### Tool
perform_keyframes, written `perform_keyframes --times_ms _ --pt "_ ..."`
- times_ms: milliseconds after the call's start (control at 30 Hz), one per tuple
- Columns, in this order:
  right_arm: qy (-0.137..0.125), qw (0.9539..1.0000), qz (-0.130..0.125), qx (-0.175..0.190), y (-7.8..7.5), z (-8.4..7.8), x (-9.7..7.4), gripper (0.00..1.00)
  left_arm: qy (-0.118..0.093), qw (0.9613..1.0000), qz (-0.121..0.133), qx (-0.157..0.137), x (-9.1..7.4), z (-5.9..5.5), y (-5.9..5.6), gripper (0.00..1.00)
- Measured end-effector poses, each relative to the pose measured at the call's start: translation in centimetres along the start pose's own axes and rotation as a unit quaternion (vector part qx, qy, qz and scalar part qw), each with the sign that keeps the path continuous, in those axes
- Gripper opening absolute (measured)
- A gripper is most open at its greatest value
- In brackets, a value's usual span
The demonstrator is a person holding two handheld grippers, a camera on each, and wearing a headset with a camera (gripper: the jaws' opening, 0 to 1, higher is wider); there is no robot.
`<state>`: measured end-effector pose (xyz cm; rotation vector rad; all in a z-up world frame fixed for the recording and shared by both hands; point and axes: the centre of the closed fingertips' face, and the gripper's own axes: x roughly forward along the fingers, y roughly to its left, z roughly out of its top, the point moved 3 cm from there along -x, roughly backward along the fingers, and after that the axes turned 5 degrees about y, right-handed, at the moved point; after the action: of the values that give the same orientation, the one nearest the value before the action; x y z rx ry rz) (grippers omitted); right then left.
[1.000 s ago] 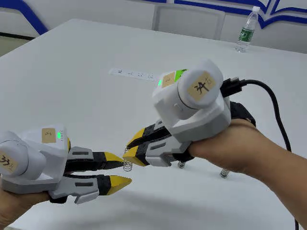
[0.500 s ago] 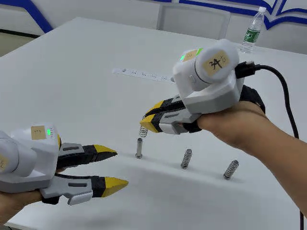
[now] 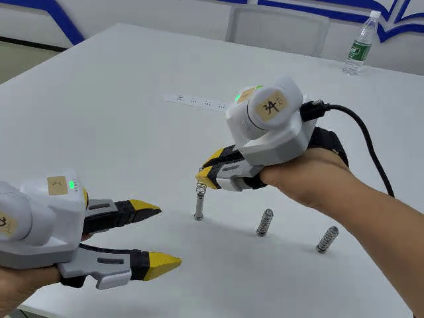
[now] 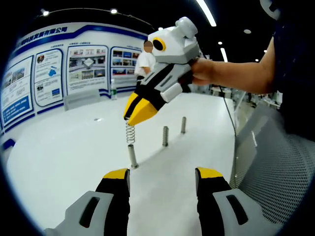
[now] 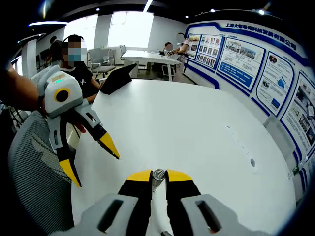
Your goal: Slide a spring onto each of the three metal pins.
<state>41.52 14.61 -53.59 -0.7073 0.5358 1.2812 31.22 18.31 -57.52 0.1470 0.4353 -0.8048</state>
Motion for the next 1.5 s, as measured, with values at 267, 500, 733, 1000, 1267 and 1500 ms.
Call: perform_keyframes --times_ms 267,500,733,1000,1267,1500 --pt "0.008 1.0000 0.003 0.004 0.0 -0.6 0.5 0.11 0.002 1.0000 0.001 -0.005 -0.1 -0.2 0.0 0.57" --pt "0.016 0.9998 0.006 0.010 0.1 -1.2 1.1 0.11 0.003 1.0000 0.001 -0.006 -0.1 -0.3 0.0 0.57" --pt "0.021 0.9996 0.005 0.017 0.4 -2.0 2.2 0.12 0.004 1.0000 0.000 -0.007 -0.1 -0.5 0.0 0.57" --pt "0.029 0.9991 0.007 0.029 0.7 -3.1 3.3 0.12 0.006 1.0000 0.000 -0.008 -0.1 -0.6 0.0 0.57" --pt "0.037 0.9986 0.009 0.036 1.2 -3.8 4.2 0.12 0.008 0.9999 0.000 -0.008 -0.1 -0.7 0.0 0.57" --pt "0.038 0.9986 0.011 0.035 1.5 -4.0 4.5 0.12 0.008 0.9999 0.001 -0.009 -0.1 -0.7 0.0 0.56"
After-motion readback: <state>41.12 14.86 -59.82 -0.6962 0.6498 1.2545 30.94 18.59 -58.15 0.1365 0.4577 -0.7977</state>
